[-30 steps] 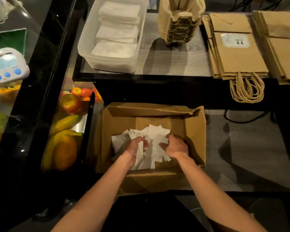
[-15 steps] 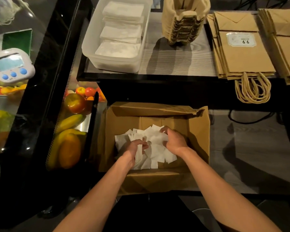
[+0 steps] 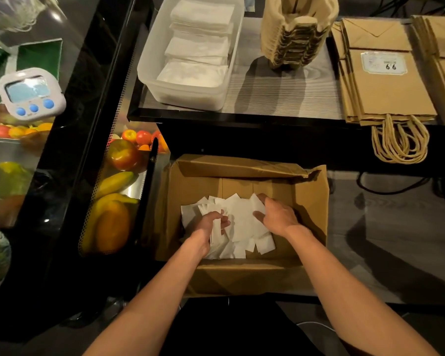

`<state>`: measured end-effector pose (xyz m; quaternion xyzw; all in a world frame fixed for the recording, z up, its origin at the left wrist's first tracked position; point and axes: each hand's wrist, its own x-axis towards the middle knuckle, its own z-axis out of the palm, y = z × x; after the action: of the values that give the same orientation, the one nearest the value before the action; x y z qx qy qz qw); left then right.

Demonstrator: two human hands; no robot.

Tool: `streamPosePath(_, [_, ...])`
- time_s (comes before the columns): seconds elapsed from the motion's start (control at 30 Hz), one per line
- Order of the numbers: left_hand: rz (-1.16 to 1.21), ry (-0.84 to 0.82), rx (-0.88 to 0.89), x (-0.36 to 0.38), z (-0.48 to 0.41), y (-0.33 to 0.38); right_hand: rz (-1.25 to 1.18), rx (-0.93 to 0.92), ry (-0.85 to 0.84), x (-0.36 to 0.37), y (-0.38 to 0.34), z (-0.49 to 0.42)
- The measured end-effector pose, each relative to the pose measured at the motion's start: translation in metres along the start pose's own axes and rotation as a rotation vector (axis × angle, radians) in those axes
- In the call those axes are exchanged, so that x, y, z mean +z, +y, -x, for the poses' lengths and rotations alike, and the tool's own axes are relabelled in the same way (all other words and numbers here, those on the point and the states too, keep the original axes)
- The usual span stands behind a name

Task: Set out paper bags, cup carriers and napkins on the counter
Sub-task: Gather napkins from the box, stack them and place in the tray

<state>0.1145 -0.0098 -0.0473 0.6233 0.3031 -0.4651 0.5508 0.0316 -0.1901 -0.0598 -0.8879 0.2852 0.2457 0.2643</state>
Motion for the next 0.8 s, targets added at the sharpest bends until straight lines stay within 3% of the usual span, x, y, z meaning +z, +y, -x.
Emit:
streamPosePath(0.07, [-0.043,0.003,0.008,0.002,0.001,0.001,-0.106,0.011,-0.058,-0.010,-0.003,0.008])
streamPosePath(0.23, [-0.049,0.014,0.025,0.005,0.012,0.003,-0.865,0.068,-0.017,-0.019,-0.006,0.017])
streamPosePath(0.33, [0.109,-0.190,0.076,0.003,0.013,0.001,-1.125,0.020,-0.103,-0.011,-0.007,0.022])
streamPosePath(0.43, [0.199,-0.342,0.069,0.001,0.014,0.003,-1.020,0.009,-0.100,-0.002,-0.018,0.027])
streamPosePath(0.5, [0.191,-0.358,0.077,0.003,0.019,0.007,-0.985,0.016,-0.041,0.004,-0.022,0.027])
streamPosePath(0.67, [0.127,-0.207,0.114,0.005,0.020,0.007,-0.836,-0.020,0.087,0.009,-0.024,0.031])
streamPosePath(0.8, [0.156,-0.072,0.107,0.006,0.017,0.007,-0.784,0.072,0.178,0.009,-0.022,0.031])
